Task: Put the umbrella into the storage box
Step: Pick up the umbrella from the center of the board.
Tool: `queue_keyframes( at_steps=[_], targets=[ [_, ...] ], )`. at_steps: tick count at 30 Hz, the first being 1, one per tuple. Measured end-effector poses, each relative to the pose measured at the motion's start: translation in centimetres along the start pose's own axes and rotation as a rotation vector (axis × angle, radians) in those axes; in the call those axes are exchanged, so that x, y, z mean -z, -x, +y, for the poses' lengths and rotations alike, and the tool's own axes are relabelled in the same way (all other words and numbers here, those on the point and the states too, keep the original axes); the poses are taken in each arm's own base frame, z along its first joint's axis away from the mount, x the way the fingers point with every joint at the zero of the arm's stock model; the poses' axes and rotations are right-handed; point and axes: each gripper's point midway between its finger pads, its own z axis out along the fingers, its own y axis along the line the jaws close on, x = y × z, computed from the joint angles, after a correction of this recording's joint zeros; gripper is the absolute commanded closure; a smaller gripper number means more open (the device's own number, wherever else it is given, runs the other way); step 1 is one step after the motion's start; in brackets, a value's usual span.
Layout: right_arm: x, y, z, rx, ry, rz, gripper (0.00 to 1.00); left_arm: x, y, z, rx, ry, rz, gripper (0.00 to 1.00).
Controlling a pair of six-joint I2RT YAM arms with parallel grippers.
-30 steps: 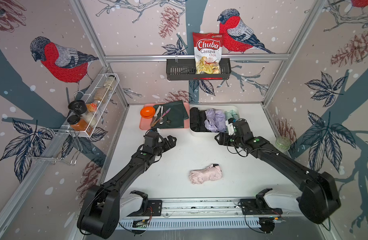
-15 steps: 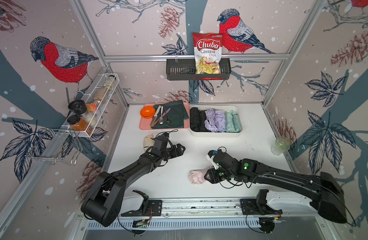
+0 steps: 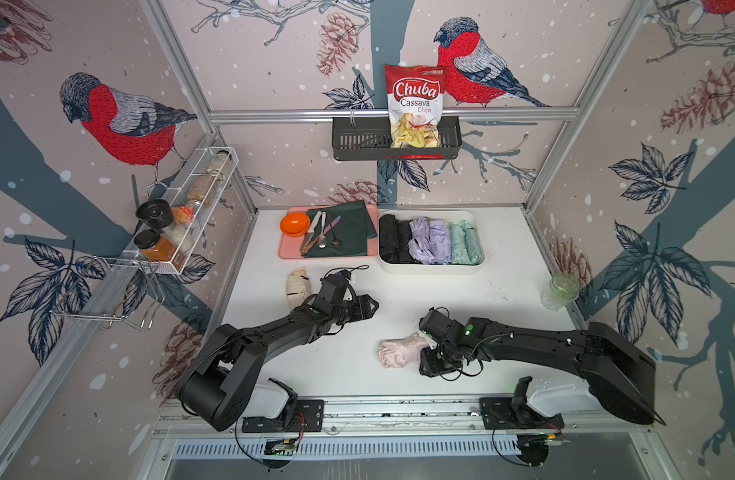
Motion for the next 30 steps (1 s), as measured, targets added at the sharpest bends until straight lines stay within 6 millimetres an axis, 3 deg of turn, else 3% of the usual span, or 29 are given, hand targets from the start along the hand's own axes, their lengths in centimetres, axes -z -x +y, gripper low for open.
queue_keyframes(
  at_steps=[13,18,24,30],
  targets=[
    [0.8,9.3,-2.9,-0.11,-0.025,-0.175,0.62,-1.7,-1.8,-0.2,-0.028,-0.018,0.063,0.34],
    [1.7,12.3,-4.2,-0.147,-0.033,-0.256,0.55,-2.1,-2.2,-1.2,-0.052,-0.044,0.067,0.35],
    [2.9,13.2,-4.2,-0.154,-0.019,-0.301,0.44,-2.2,-3.4,-2.2,-0.083,-0.063,0.086,0.38],
    [4.7,10.9,-0.5,-0.094,0.042,-0.319,0.28,-1.7,-6.0,-2.1,-0.102,-0.068,0.128,0.4]
  ],
)
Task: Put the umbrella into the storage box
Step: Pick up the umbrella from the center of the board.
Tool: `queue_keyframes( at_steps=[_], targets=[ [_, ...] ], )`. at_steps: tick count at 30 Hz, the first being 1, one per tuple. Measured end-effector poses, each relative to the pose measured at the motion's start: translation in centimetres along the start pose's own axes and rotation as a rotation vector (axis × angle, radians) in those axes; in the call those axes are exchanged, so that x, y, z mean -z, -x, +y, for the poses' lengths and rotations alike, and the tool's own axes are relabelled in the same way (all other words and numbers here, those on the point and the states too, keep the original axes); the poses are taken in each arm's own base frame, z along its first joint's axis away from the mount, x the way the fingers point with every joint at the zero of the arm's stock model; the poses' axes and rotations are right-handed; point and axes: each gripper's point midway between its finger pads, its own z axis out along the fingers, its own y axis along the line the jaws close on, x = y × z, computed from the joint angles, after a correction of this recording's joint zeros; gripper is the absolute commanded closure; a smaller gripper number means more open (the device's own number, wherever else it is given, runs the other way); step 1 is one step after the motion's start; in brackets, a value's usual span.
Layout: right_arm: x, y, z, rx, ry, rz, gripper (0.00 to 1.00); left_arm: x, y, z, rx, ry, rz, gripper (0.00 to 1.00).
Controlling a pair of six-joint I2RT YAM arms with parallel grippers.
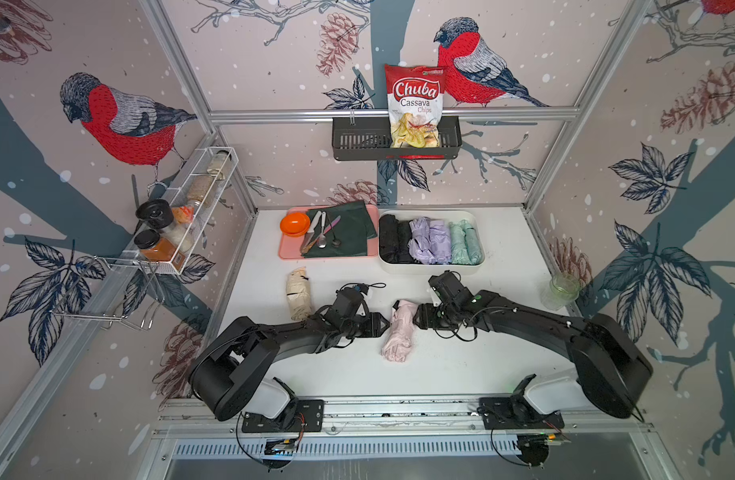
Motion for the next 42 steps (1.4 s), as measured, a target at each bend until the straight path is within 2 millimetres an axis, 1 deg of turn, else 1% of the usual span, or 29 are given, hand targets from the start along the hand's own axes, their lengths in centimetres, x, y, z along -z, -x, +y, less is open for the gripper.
queue_keyframes(
  at_steps=[3,7,9,10,14,16,19,22,24,26,27,28,30,31,33,34,35,39,42],
  targets=[
    [0.7,-1.1,1.2,0.005,0.029,0.001,0.23,-0.1,-0.8,-0.6,-0.011,-0.013,0.017,0.41],
    [0.2,-2.6,1.4,-0.024,0.05,0.041,0.13,-0.4,-1.3,-1.2,-0.023,-0.027,0.027,0.41],
    [-0.3,-2.8,1.5,-0.046,0.061,0.052,0.06,-0.5,-1.4,-1.5,-0.027,-0.034,0.028,0.41],
    [-0.5,-2.8,1.7,-0.045,0.067,0.054,0.05,-0.6,-1.5,-1.6,-0.028,-0.038,0.029,0.41],
    [-1.3,-2.4,2.3,-0.041,0.097,0.051,0.04,-0.9,-1.7,-2.1,-0.037,-0.054,0.034,0.41],
    [-1.7,-2.1,2.5,-0.043,0.109,0.047,0.07,-1.0,-1.7,-2.2,-0.024,-0.059,0.033,0.41],
    [-2.4,-1.5,2.3,-0.054,0.116,0.038,0.15,-1.0,-1.7,-2.3,-0.021,-0.062,0.033,0.41],
    [-3.3,-1.3,1.9,-0.064,0.108,0.039,0.26,-1.0,-1.7,-2.4,-0.021,-0.063,0.03,0.41],
    [-3.9,-1.2,2.1,-0.064,0.117,0.045,0.34,-0.9,-1.6,-2.4,-0.021,-0.063,0.026,0.41],
    [-4.5,-0.9,2.4,-0.058,0.133,0.048,0.49,-0.8,-1.5,-2.3,-0.02,-0.055,0.022,0.4],
    [-4.6,-0.8,2.5,-0.057,0.137,0.047,0.54,-0.7,-1.4,-2.2,-0.02,-0.049,0.016,0.39],
    [-4.7,-0.7,2.8,-0.056,0.145,0.045,0.57,-0.6,-1.2,-2.1,-0.02,-0.039,0.006,0.37],
    [-4.6,-0.4,3.1,-0.046,0.153,0.041,0.6,-0.3,-0.9,-2.0,-0.021,-0.02,-0.014,0.32],
    [-4.5,-0.2,3.2,-0.041,0.153,0.038,0.61,0.0,-0.7,-1.9,-0.021,-0.01,-0.027,0.28],
    [-4.0,0.0,3.2,-0.021,0.14,0.03,0.62,0.8,0.1,-1.6,-0.019,0.022,-0.066,0.15],
    [-3.7,0.4,3.1,-0.016,0.127,0.021,0.64,1.3,0.7,-1.5,-0.017,0.037,-0.092,0.06],
    [-3.2,0.9,3.0,-0.001,0.11,0.003,0.66,1.9,1.3,-1.3,-0.01,0.055,-0.123,0.01],
    [-0.7,3.5,3.2,0.046,0.077,-0.067,0.7,5.1,4.3,-0.5,0.026,0.123,-0.279,0.01],
    [2.1,5.6,3.5,0.085,0.06,-0.125,0.7,7.9,6.6,0.0,0.055,0.159,-0.41,0.01]
  ],
)
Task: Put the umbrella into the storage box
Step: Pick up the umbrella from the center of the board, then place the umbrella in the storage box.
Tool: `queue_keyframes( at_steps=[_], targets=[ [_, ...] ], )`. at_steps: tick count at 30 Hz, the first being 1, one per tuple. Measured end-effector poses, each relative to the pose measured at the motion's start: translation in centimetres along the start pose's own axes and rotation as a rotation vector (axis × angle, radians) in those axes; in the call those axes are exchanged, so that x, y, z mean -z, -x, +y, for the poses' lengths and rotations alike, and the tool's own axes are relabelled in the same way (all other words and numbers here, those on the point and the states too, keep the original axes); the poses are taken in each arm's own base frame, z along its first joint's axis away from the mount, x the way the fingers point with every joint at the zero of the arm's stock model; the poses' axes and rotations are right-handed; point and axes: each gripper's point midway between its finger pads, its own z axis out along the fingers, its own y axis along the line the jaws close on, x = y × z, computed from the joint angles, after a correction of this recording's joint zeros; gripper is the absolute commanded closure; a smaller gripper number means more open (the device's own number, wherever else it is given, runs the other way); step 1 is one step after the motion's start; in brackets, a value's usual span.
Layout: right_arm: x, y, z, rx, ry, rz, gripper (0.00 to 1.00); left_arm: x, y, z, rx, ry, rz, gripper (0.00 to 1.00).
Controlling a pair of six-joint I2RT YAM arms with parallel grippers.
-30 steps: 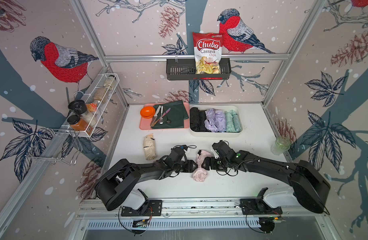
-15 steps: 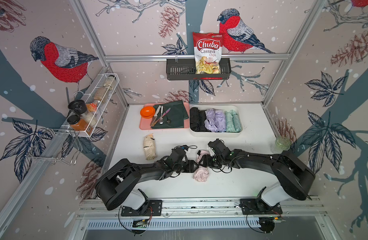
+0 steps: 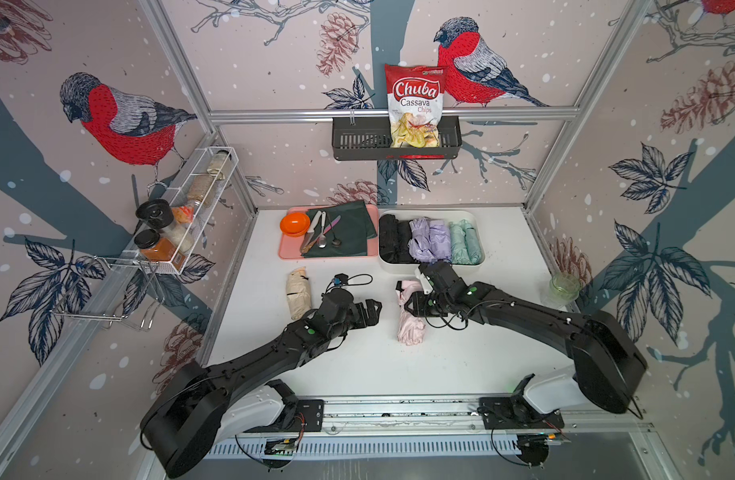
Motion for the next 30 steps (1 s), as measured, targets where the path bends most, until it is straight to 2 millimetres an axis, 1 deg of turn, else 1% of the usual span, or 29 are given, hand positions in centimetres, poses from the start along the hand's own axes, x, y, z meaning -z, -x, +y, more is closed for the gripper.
queue_keyframes(
  at_steps=[2,5,6,8,9,11,14,16,18,22,26,30],
  targets=[
    [2.3,2.2,0.1,0.033,-0.017,-0.058,0.7,1.1,1.9,0.4,0.019,0.021,-0.085,0.01],
    [5.9,6.0,0.1,0.071,-0.047,-0.149,0.7,2.1,3.9,1.3,0.034,0.064,-0.18,0.01],
    [6.9,7.1,-0.1,0.081,-0.064,-0.179,0.7,2.4,4.4,1.5,0.038,0.079,-0.204,0.01],
    [9.2,9.7,-1.1,0.096,-0.121,-0.247,0.7,2.9,5.5,2.2,0.048,0.115,-0.257,0.01],
    [10.0,10.5,-1.8,0.098,-0.148,-0.27,0.7,3.1,5.9,2.5,0.052,0.129,-0.276,0.01],
    [11.5,12.3,-3.8,0.086,-0.216,-0.306,0.7,3.4,6.9,3.2,0.073,0.16,-0.323,0.01],
    [13.4,15.1,-7.7,0.045,-0.321,-0.351,0.7,3.8,8.2,3.9,0.094,0.189,-0.376,0.01],
    [14.2,16.5,-10.2,0.014,-0.384,-0.368,0.7,3.8,8.9,4.3,0.102,0.202,-0.392,0.01],
    [14.3,17.5,-12.0,-0.003,-0.412,-0.37,0.7,3.7,9.5,4.4,0.106,0.212,-0.403,0.01],
    [13.6,19.5,-15.1,-0.026,-0.43,-0.345,0.7,3.2,10.1,5.3,0.117,0.238,-0.403,0.02],
    [12.0,21.6,-17.5,-0.038,-0.424,-0.316,0.7,3.0,10.4,6.3,0.133,0.262,-0.406,0.02],
    [9.7,22.8,-18.9,-0.029,-0.402,-0.268,0.71,2.9,10.6,6.8,0.145,0.266,-0.404,0.02]
  ],
)
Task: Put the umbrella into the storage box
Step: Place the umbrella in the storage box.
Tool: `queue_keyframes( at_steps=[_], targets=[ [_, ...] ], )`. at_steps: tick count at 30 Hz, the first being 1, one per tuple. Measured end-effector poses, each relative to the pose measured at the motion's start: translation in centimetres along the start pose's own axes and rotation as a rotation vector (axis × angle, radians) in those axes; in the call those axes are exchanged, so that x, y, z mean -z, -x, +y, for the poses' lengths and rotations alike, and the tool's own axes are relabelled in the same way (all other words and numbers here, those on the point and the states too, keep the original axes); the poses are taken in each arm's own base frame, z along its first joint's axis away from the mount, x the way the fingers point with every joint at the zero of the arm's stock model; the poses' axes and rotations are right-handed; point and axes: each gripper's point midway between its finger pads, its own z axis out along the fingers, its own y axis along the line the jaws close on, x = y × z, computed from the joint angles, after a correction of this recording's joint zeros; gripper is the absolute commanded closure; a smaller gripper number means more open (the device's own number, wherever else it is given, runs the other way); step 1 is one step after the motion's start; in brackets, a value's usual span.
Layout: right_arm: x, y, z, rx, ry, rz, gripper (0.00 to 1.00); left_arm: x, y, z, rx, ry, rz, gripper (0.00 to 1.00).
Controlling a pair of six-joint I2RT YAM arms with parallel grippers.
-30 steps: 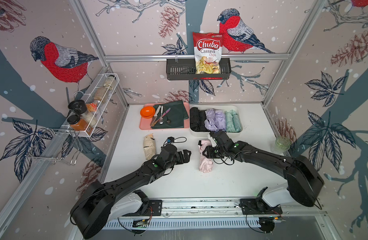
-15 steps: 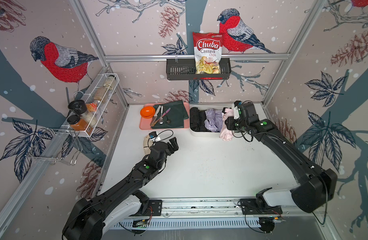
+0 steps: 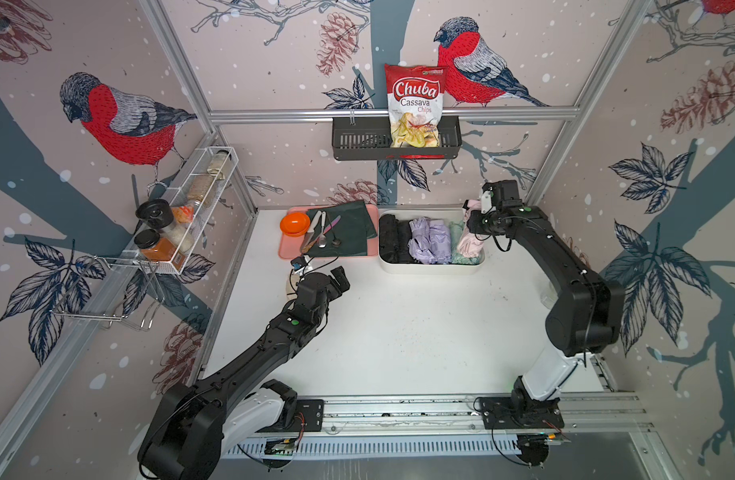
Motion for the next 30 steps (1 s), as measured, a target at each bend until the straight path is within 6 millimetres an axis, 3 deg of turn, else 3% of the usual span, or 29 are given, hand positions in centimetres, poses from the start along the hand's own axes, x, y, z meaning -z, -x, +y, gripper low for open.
queue_keyframes(
  at_steps=[8,22,30],
  targets=[
    [-3.7,-0.2,-0.3,0.017,0.026,0.083,0.71,-0.4,0.0,0.7,0.017,0.012,0.012,0.02],
    [-6.6,-3.5,0.2,0.015,0.066,0.207,0.71,-1.1,-0.4,1.5,0.043,0.033,0.046,0.02],
    [-7.6,-3.9,1.0,0.034,0.125,0.236,0.68,-1.3,-0.4,1.8,0.056,0.039,0.054,0.02]
  ],
)
